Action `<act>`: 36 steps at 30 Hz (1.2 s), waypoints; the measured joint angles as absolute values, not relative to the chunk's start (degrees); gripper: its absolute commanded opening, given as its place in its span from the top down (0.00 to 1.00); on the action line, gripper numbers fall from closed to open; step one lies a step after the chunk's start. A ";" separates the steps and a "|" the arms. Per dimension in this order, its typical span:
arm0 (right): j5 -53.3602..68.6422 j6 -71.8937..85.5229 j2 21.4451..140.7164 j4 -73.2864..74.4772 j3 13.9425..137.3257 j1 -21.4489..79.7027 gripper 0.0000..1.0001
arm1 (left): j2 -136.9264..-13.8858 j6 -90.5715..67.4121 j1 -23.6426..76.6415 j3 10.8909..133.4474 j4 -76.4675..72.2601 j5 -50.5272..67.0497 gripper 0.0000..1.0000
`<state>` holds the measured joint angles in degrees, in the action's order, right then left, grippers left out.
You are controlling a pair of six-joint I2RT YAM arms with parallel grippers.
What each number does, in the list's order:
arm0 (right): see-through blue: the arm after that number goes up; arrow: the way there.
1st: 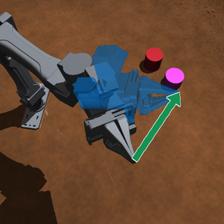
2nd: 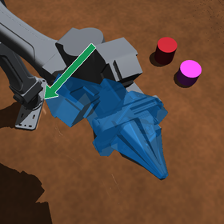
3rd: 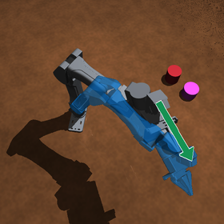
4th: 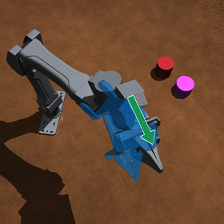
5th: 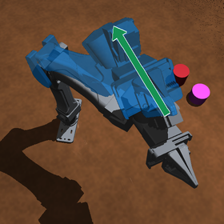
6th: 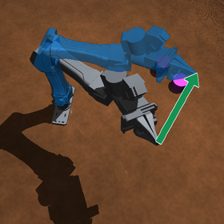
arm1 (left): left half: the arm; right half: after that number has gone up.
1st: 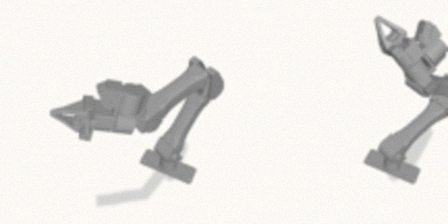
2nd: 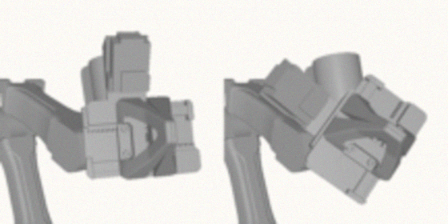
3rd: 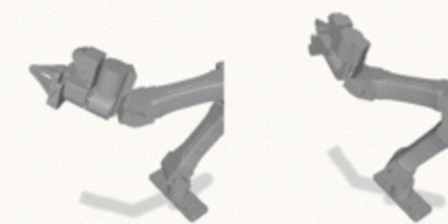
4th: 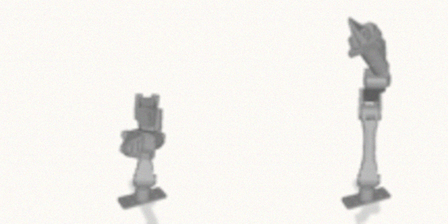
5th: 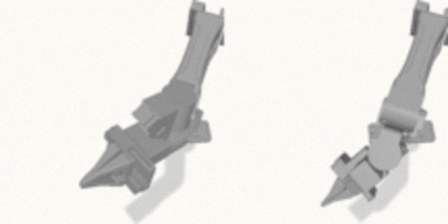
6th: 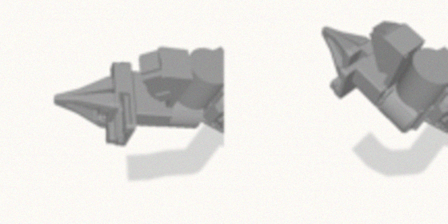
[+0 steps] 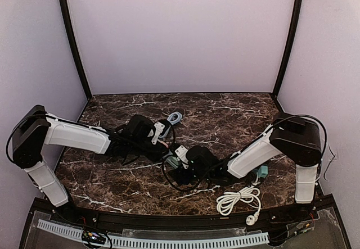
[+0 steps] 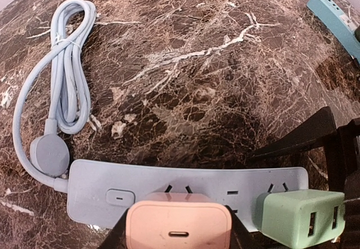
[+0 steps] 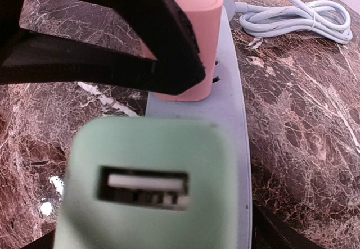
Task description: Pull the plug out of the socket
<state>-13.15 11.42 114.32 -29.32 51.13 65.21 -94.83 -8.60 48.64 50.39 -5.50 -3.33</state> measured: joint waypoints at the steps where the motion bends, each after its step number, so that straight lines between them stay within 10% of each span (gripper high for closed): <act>1: -13.19 11.18 114.34 -29.34 51.13 65.21 0.15 | -94.83 -8.62 48.64 50.39 -5.56 -3.18 0.78; 25: -15.14 2.94 115.11 -36.45 49.91 65.21 0.22 | -97.62 -7.92 48.49 52.27 -4.32 -2.31 0.79; 36: -15.86 0.56 117.80 -37.74 52.29 64.51 0.54 | -97.93 -7.92 48.25 52.77 -3.68 -1.23 0.79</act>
